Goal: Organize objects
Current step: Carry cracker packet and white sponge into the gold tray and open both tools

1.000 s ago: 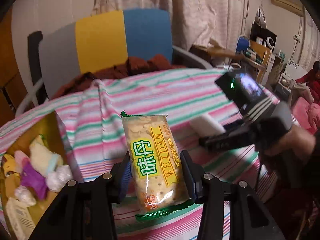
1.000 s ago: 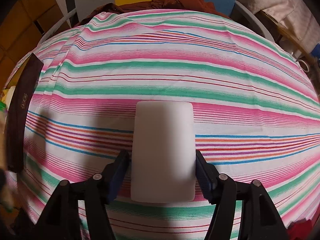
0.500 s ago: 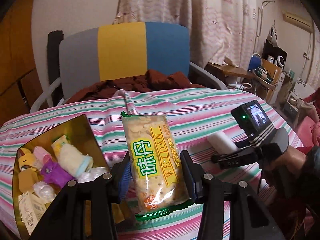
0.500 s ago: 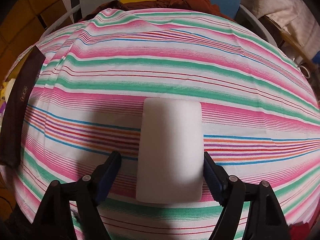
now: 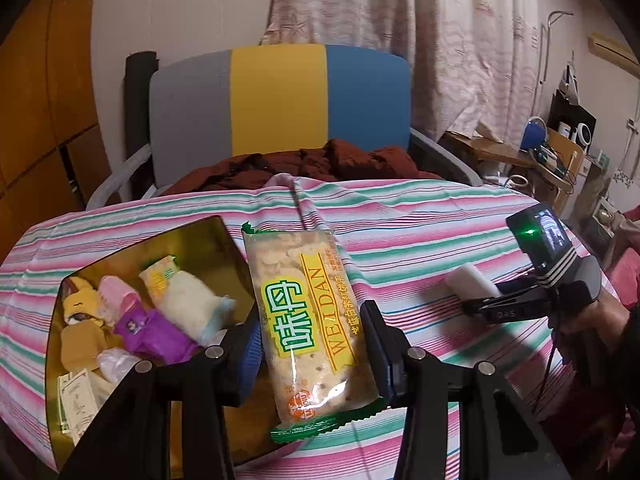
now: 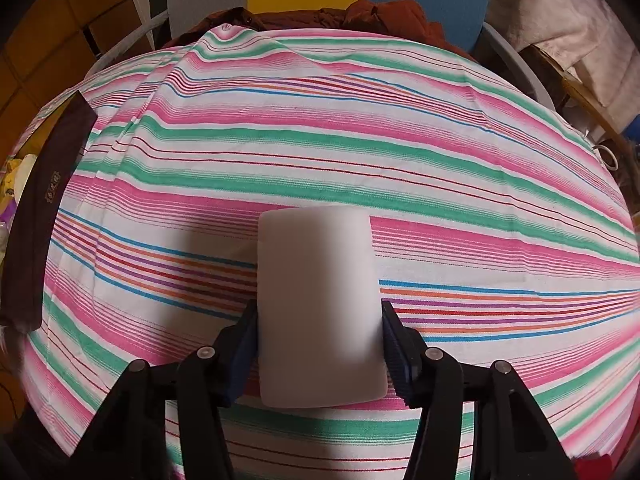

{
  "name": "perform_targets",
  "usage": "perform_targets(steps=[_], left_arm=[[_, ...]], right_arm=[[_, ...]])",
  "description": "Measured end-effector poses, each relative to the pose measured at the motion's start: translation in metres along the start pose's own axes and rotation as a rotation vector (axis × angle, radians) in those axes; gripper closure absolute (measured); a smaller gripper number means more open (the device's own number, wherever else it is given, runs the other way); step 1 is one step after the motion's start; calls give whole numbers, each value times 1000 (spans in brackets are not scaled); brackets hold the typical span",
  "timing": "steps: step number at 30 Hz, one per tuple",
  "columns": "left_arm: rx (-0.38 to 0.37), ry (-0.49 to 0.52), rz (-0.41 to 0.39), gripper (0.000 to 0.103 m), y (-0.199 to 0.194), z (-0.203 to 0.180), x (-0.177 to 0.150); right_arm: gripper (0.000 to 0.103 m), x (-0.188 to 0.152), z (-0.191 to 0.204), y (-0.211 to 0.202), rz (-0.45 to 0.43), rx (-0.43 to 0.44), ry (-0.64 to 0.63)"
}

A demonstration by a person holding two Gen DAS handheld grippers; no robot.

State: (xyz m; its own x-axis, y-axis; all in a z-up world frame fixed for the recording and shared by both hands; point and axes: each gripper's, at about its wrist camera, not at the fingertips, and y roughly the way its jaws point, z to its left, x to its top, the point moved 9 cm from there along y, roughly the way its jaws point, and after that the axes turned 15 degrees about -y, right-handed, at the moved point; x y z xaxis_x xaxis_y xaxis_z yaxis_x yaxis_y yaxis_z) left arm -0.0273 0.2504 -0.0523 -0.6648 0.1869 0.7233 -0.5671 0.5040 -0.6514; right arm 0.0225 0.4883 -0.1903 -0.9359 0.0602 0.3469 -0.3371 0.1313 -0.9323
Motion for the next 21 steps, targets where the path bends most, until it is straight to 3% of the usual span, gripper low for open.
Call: perform_targets(steps=[6,11,21], left_arm=[[24,-43,-2,56,-9,32,2],[75,-117,-27,56,-25,81,9],[183,-329,-60,56,-53,192,9]], right_arm=[[47,8,-14,-12,-45,-20,58],[47,15,-9,-34,-107,13,68],[46,73,142,-117,-331,208,-97]])
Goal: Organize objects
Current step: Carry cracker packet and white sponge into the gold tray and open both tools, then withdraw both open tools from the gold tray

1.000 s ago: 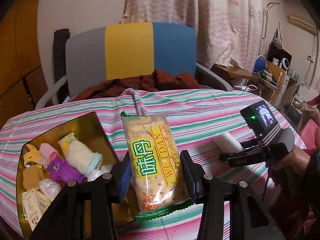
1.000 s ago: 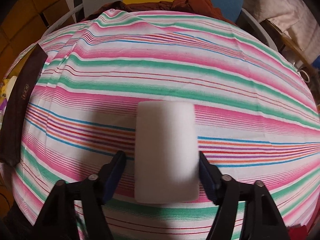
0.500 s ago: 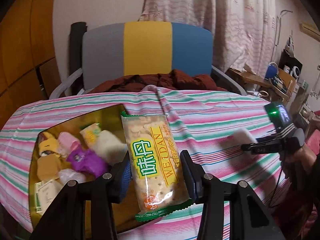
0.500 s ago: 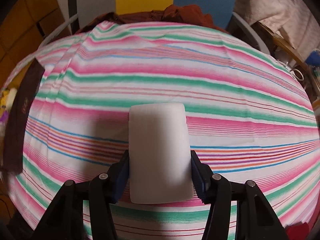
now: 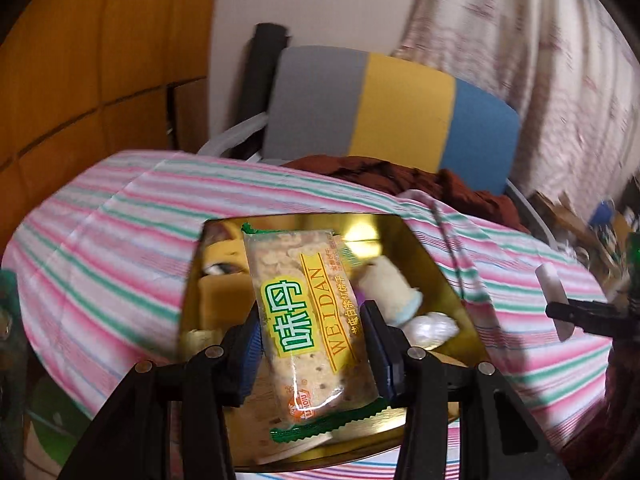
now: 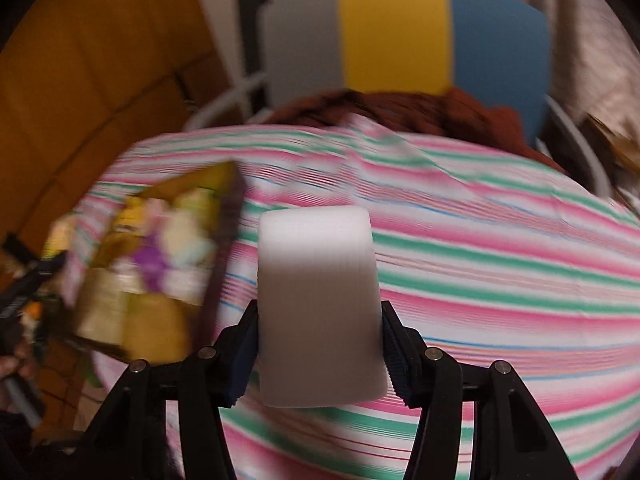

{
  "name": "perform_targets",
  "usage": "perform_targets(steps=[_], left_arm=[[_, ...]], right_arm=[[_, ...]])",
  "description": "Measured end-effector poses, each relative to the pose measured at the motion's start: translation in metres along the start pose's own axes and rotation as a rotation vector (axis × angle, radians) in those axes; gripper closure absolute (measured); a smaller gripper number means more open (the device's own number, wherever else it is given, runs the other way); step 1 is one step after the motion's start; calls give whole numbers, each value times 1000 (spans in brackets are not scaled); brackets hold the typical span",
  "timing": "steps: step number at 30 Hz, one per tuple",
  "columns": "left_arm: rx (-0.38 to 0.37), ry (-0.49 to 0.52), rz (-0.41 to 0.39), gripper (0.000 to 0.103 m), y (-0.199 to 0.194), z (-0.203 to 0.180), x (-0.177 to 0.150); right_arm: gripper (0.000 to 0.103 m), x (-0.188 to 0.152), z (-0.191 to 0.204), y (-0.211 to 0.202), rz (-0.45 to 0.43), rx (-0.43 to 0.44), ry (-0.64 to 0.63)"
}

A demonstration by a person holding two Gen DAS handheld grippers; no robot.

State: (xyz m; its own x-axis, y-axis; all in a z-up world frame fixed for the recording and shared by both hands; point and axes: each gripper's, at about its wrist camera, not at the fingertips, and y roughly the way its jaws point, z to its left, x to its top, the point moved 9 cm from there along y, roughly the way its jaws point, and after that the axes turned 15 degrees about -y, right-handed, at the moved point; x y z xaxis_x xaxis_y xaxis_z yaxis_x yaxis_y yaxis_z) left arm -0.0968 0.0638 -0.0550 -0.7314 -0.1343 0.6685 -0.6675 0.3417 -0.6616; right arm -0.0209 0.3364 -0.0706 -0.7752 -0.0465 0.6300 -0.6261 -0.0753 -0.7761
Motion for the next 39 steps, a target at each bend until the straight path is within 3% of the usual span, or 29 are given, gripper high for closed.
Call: perform_targets(steps=[5,10,19,25,33,39], left_arm=[[-5,-60,21,56,2,19,1],[-62,-35,61,56,7,1,-14],[-83,-9,160,56,35,-20,-41],[-50,-12,144,55,34,-13,-39],[27,8,54,54,19,-3,-21],[77,5,-9,39,5,2,-10]], right_arm=[[46,32,70,11,-63,104,-50],[46,54,107,37,-61,164,-31],[43,73,120,68,-21,180,-3],[32,68,127,86,20,206,2],[28,61,126,80,-1,153,-12],[17,59,120,52,-79,11,-56]])
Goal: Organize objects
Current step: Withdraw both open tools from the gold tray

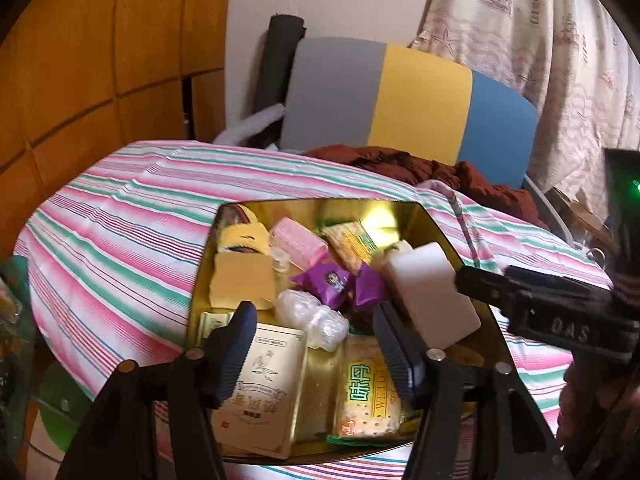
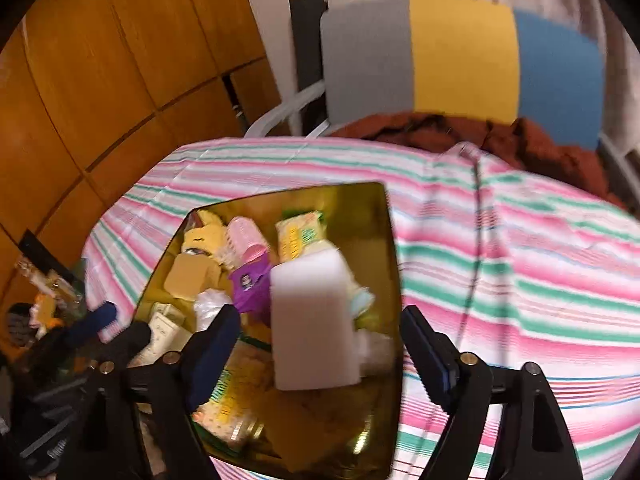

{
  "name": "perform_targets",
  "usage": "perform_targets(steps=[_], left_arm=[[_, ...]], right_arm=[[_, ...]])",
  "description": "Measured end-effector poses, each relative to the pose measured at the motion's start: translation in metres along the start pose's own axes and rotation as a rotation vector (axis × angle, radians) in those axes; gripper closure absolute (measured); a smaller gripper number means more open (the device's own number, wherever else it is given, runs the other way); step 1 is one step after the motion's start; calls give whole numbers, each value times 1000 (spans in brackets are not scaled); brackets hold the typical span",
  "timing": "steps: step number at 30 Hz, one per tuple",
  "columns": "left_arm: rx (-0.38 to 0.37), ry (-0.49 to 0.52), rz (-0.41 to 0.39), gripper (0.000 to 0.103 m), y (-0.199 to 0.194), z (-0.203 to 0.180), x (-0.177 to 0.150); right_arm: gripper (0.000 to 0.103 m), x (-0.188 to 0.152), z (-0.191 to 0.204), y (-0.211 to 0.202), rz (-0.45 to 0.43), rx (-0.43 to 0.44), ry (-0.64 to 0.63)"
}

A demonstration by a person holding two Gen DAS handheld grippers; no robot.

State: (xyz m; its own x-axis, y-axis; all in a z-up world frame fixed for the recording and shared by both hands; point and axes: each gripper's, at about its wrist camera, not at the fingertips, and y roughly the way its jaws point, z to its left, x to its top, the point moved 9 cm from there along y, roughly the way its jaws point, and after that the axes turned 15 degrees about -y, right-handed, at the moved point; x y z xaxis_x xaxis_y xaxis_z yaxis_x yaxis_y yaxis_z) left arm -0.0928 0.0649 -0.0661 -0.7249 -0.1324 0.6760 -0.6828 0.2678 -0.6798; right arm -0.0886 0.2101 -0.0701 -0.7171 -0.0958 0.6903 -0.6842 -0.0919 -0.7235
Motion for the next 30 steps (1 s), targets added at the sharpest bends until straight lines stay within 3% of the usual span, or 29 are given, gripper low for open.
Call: perform_targets(steps=[6,10,19,25,30], left_arm=[[23,5,-47,31,-15,2,3],[55,7,-82,26,-25,5,3],[158,11,-182,26,-46,19,2],[120,-80,-128,30,-43,33,-4],[109,-90,-101,34,-39,32,-9]], right_arm=[[13,-8,2,-23,-48,-87,-32],[12,-19,3,-33,-58,-92,-24],[12,-40,9,-47,-82,-127,-6],[12,-36,4,-62,-142,-190,1],[9,-34,7,-63,-148,-192,-13]])
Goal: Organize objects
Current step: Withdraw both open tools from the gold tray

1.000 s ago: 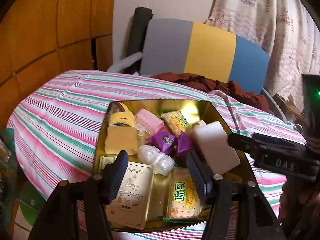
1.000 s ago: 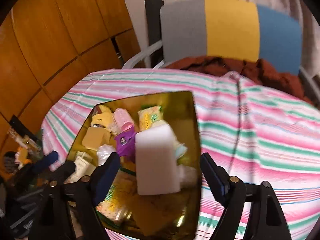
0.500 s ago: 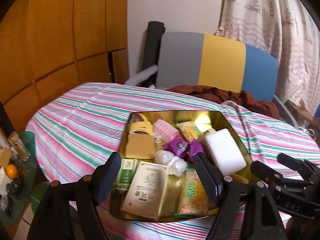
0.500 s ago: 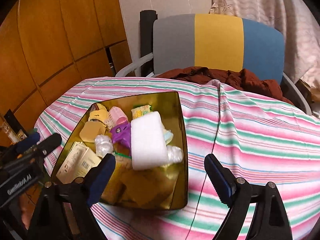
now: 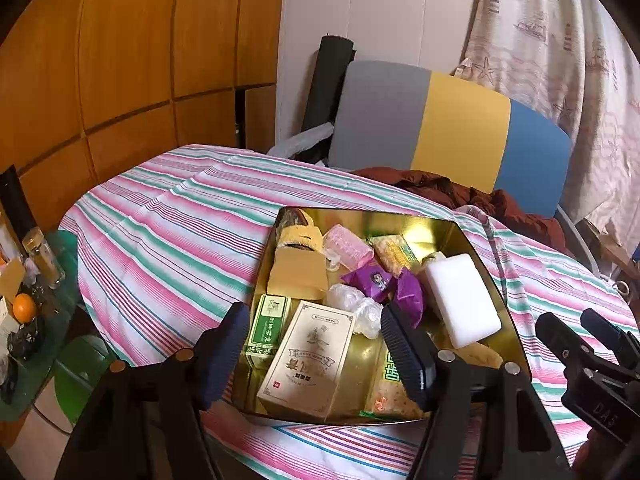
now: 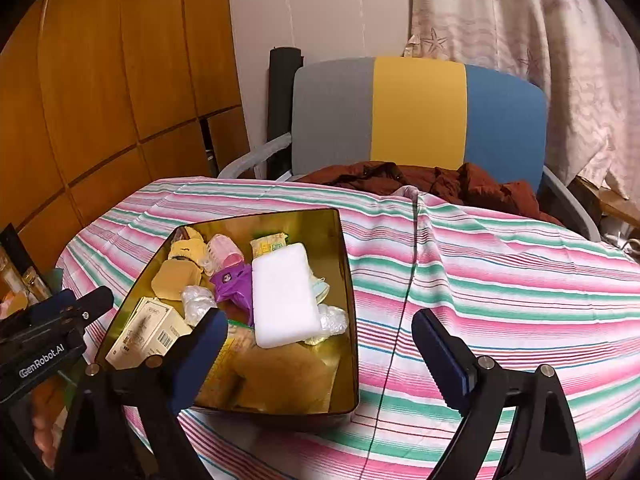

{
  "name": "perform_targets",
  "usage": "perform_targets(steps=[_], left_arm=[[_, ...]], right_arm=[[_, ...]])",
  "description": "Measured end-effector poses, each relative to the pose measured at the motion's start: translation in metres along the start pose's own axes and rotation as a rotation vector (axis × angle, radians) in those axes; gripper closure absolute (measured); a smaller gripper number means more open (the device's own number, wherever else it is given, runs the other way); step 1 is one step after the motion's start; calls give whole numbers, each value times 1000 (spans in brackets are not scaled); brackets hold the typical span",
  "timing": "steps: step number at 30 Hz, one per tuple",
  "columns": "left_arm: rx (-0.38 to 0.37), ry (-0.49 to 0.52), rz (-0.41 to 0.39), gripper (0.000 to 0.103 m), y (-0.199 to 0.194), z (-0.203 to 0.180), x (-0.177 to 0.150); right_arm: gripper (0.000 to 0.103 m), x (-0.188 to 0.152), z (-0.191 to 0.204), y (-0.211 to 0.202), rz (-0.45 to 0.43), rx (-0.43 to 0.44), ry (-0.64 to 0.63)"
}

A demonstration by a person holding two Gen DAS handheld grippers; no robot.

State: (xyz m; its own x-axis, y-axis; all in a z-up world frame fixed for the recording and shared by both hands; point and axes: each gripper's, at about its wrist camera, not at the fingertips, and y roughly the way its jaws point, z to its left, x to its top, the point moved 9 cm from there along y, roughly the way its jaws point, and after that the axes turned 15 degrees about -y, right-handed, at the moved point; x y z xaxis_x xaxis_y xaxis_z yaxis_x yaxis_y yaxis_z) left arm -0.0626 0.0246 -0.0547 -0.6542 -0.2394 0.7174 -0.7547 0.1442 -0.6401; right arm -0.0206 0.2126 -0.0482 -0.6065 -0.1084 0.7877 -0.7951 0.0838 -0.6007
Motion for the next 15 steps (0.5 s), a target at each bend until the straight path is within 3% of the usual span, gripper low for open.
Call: perform_targets(steps=[4,8,15], left_arm=[[-3,29,-9,34,-1,-3,-1],[5,49,-37,41,-3,-3,2],[5,26,-38,45,-1,2,6]], right_arm=[[9,-3,4,3,11,10,-8],[9,-6,6,7,24,18,-12],[9,-8,6,9,28,18,-5]])
